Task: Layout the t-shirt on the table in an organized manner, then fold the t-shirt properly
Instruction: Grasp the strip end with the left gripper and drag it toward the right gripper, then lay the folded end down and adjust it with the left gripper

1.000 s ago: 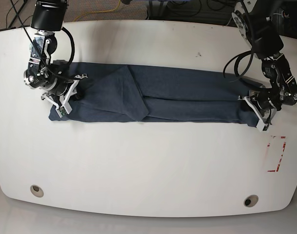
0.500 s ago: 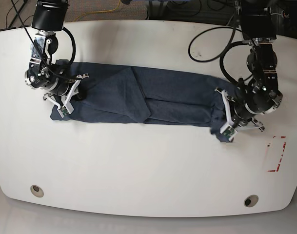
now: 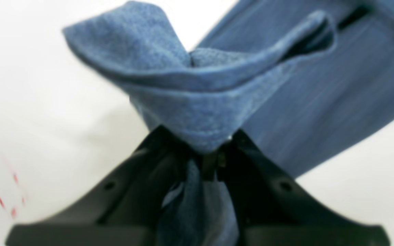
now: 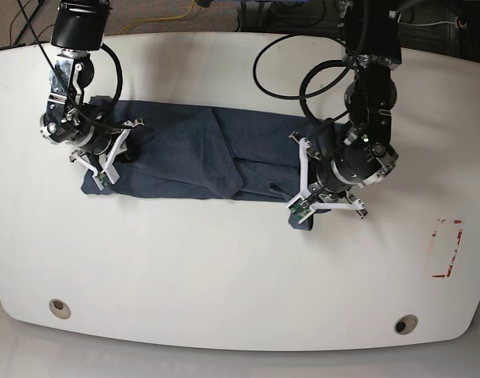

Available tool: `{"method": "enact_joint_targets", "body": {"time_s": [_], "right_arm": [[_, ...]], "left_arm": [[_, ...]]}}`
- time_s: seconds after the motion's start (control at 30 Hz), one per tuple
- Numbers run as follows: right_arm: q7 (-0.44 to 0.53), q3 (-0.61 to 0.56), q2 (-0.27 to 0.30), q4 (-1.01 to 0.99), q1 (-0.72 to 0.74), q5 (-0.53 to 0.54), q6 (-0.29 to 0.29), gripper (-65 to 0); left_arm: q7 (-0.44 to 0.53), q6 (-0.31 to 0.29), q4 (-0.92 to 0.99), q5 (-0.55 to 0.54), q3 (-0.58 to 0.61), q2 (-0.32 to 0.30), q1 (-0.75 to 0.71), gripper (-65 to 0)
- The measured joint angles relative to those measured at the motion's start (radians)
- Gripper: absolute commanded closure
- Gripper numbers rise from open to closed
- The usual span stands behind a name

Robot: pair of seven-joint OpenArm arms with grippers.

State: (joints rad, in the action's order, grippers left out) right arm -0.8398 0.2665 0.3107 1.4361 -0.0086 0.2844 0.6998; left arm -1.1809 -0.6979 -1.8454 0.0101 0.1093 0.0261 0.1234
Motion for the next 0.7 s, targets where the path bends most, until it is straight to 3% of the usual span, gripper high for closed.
{"method": "enact_joint_targets", "body": {"time_s": [0.3, 0.7], "right_arm": [[0.0, 0.0, 0.0, 0.001, 0.0, 0.0, 0.0, -10.3], [-0.001, 0.0, 0.0, 0.001, 0.0, 0.0, 0.0, -10.1]], "left_arm": [[-0.001, -0.001, 0.048, 0.08, 0.035, 0.116, 0.018, -2.8], [-0.001, 0.0, 0.092, 0.091, 0.033, 0.122, 0.015, -2.9]]}}
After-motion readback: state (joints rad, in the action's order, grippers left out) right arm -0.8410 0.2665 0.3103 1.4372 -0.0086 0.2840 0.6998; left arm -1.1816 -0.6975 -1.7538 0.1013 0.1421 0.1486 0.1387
